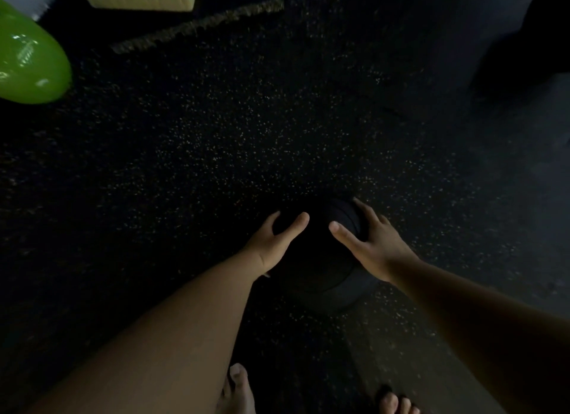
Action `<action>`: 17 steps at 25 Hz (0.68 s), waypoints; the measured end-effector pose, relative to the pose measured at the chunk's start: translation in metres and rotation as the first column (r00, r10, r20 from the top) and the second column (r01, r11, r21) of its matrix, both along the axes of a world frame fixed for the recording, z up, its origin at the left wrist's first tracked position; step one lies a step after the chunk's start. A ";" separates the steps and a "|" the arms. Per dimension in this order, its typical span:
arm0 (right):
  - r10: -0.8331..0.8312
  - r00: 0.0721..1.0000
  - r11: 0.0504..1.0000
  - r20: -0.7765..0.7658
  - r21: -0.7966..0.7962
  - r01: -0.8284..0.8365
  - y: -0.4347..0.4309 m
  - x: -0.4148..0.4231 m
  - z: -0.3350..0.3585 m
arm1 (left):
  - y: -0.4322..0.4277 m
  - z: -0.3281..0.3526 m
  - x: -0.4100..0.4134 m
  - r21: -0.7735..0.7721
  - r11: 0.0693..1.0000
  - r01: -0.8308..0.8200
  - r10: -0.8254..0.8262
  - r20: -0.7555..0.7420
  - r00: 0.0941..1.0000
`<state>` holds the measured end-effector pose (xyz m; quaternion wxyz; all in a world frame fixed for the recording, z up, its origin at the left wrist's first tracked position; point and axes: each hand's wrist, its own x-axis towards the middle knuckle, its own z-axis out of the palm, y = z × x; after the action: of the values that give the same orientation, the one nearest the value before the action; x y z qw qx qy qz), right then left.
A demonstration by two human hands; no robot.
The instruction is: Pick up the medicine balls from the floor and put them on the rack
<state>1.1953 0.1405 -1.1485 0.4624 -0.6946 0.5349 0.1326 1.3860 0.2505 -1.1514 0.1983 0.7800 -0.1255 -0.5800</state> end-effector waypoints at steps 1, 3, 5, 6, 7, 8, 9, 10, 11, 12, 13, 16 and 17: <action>-0.066 0.997 0.998 0.032 0.018 0.065 0.005 0.001 -0.001 | 0.001 0.000 -0.001 0.004 0.999 -0.047 0.047 -0.015 0.999; -0.192 0.978 0.981 0.078 0.035 0.189 0.018 0.001 0.001 | 0.002 0.002 -0.008 -0.002 0.992 -0.128 0.128 -0.015 0.992; -0.265 0.957 0.964 0.115 0.033 0.263 0.029 0.003 0.010 | 0.004 0.009 -0.013 -0.016 0.988 -0.157 0.157 0.026 0.987; -0.283 0.949 0.959 0.139 0.023 0.282 0.032 0.004 0.018 | 0.005 0.017 -0.014 -0.019 0.987 -0.157 0.157 0.040 0.987; -0.294 0.942 0.955 0.160 0.018 0.295 0.034 0.006 0.028 | 0.006 0.028 -0.012 -0.024 0.987 -0.158 0.159 0.050 0.986; -0.301 0.936 0.953 0.182 0.020 0.303 0.034 0.010 0.042 | 0.006 0.042 -0.008 -0.035 0.986 -0.160 0.162 0.061 0.985; -0.305 0.930 0.952 0.206 0.030 0.306 0.033 0.018 0.059 | 0.007 0.062 0.000 -0.051 0.986 -0.162 0.165 0.071 0.984; -0.305 0.923 0.952 0.234 0.041 0.304 0.031 0.027 0.077 | 0.007 0.084 0.008 -0.063 0.985 -0.162 0.167 0.083 0.982; -0.295 0.919 0.955 0.261 0.044 0.294 0.029 0.037 0.096 | 0.007 0.108 0.018 -0.080 0.984 -0.159 0.166 0.102 0.981; -0.279 0.916 0.959 0.290 0.042 0.279 0.025 0.053 0.123 | 0.006 0.138 0.033 -0.110 0.982 -0.154 0.168 0.129 0.977; -0.258 0.914 0.965 0.314 0.036 0.260 0.019 0.070 0.154 | 0.004 0.171 0.049 -0.147 0.977 -0.155 0.178 0.155 0.972; -0.155 0.899 0.984 0.409 -0.015 0.177 -0.001 0.128 0.264 | -0.001 0.292 0.100 -0.258 0.951 -0.171 0.234 0.234 0.944; -0.116 0.886 0.988 0.449 -0.041 0.150 -0.009 0.150 0.306 | -0.003 0.338 0.119 -0.290 0.940 -0.181 0.260 0.263 0.929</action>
<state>1.3449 0.1320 -0.8421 0.5543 -0.6848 0.4658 -0.0821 1.5046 0.2472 -0.8133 0.3423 0.8347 -0.1397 -0.4082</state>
